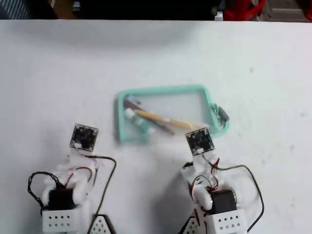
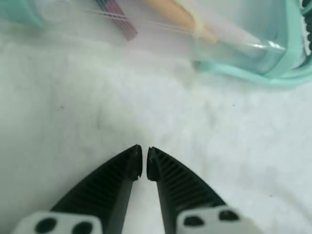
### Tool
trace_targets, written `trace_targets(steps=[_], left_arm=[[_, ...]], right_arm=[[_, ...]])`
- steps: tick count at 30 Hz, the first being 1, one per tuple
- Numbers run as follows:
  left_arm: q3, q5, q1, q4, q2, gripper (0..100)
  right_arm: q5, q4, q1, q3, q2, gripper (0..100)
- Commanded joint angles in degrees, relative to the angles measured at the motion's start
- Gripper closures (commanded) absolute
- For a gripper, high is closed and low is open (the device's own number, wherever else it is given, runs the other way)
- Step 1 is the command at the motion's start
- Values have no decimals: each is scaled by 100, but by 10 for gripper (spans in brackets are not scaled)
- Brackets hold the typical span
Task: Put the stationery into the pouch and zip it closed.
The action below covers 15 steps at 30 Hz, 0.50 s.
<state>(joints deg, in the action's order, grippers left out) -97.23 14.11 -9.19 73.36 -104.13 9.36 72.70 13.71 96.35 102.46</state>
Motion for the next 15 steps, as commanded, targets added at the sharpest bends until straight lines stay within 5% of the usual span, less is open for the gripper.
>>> trace_targets(steps=[1, 15], left_arm=[[18, -53, 75, 26, -31, 943], [18, -53, 75, 26, -31, 943]], right_arm=[[35, 22, -31, 53, 57, 974], [35, 22, -66, 53, 57, 971]])
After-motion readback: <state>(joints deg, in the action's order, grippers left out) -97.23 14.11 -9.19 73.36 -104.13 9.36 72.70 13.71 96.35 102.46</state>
